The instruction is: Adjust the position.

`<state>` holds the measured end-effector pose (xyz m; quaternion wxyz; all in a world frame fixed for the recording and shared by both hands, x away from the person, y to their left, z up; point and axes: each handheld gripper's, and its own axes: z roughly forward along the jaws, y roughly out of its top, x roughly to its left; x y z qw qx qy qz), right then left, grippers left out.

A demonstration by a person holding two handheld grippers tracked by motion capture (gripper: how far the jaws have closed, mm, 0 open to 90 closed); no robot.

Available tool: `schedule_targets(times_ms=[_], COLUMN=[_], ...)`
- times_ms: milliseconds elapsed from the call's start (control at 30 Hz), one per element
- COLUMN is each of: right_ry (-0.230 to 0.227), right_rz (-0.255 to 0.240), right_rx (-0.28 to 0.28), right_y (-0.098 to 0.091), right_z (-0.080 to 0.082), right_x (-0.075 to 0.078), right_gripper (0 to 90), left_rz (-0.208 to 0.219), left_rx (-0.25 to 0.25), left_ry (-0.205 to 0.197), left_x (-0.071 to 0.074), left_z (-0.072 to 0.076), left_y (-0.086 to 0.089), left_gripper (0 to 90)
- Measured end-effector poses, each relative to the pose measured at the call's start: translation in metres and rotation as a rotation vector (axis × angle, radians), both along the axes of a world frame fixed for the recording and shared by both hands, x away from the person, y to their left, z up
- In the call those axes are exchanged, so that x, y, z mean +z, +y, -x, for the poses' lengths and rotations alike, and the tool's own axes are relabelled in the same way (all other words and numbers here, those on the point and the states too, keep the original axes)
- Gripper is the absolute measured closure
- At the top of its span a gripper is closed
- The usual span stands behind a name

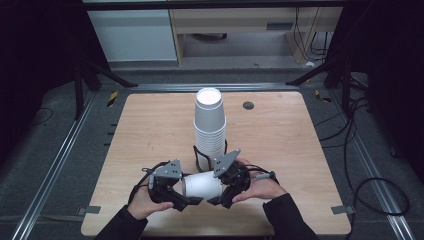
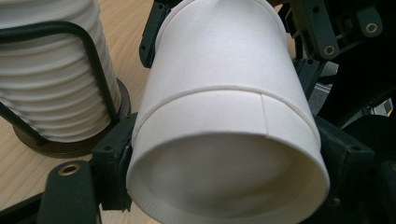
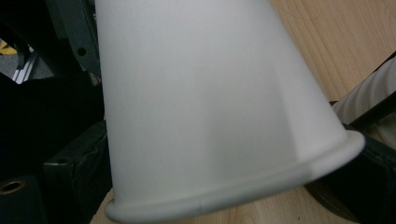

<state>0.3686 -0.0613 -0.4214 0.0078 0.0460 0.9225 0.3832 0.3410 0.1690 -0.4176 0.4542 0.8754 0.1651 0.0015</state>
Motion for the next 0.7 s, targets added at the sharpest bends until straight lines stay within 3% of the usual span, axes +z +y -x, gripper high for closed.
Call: schedule_targets(times_ms=[267,700], right_ry=[0.003,0.003], right_rz=[-0.020,-0.129], right_rx=[-0.018,-0.089], right_y=[-0.005,-0.031], right_z=[-0.001,-0.004], right_x=[0.004,0.018], right_gripper=[4.2,3.2], left_rz=[0.010,0.024], left_rx=[0.007,0.024], left_ry=[-0.006,-0.015], left_x=[0.001,0.002], left_z=[0.000,-0.002], left_y=[0.002,0.008], left_gripper=[21.2,21.1])
